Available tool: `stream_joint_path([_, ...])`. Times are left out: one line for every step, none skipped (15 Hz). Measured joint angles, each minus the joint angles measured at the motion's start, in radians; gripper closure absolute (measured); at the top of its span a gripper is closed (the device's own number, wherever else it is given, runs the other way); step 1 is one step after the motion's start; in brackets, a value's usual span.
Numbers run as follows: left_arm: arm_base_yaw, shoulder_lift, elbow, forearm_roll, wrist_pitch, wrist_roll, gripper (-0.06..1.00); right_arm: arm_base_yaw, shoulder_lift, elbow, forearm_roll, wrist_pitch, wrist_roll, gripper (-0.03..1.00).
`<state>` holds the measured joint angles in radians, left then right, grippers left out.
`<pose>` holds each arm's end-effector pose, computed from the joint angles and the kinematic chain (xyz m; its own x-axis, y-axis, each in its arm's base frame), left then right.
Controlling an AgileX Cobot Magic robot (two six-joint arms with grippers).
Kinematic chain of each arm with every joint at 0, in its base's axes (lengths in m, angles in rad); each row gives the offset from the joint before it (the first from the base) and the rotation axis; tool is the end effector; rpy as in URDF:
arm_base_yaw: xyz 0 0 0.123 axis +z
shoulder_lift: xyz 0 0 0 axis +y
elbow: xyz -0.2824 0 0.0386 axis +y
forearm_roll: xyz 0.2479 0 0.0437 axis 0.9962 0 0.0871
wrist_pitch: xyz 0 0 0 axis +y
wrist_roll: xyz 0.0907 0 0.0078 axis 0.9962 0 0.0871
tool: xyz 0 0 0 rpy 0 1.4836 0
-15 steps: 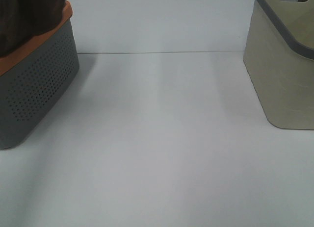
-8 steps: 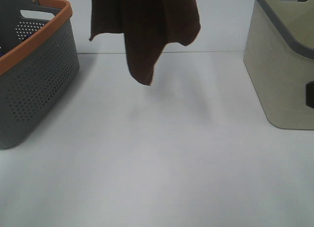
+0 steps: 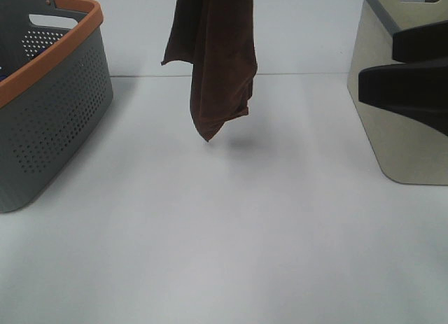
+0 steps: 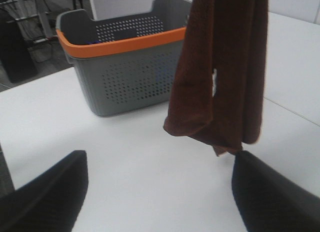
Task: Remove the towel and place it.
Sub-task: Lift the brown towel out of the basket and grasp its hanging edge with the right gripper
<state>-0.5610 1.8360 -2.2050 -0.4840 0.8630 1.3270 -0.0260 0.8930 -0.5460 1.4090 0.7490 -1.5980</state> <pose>0.3273 -0.2437 0.4866 0.4990 0.6147 -0.6109 0.6639 0.1819 0.7253 0.1643 0.0570 0.2972 -0.2393 -0.1745 -0.9551 -0.6761 0.7360 0.0349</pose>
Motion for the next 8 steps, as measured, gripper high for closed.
stream_joint_path([-0.009, 0.0, 0.0, 0.0, 0.0, 0.0, 0.94, 0.0, 0.021, 0.0, 0.028, 0.022, -0.043, 0.18])
stream_joint_path([-0.023, 0.0, 0.0, 0.0, 0.0, 0.0, 0.94, 0.0, 0.059, 0.0, 0.085, 0.058, -0.124, 0.18])
stream_joint_path([-0.036, 0.0, 0.0, 0.0, 0.0, 0.003, 0.94, 0.0, 0.104, 0.0, 0.138, 0.08, -0.197, 0.18])
stream_joint_path([-0.049, 0.0, 0.0, 0.0, 0.004, 0.035, 0.94, 0.0, 0.186, 0.0, 0.243, 0.084, -0.298, 0.18])
stream_joint_path([-0.049, 0.0, 0.0, 0.0, 0.004, 0.035, 0.94, 0.0, 0.186, 0.0, 0.243, 0.084, -0.298, 0.18])
stream_joint_path([-0.049, 0.0, 0.0, 0.0, 0.015, 0.057, 0.94, 0.0, 0.226, 0.0, 0.284, 0.083, -0.34, 0.18])
stream_joint_path([-0.049, 0.0, 0.0, 0.0, 0.03, 0.068, 0.94, 0.0, 0.274, 0.0, 0.305, 0.083, -0.372, 0.18])
stream_joint_path([-0.049, 0.0, 0.0, 0.0, 0.035, 0.071, 0.94, 0.0, 0.321, 0.0, 0.314, 0.094, -0.397, 0.18])
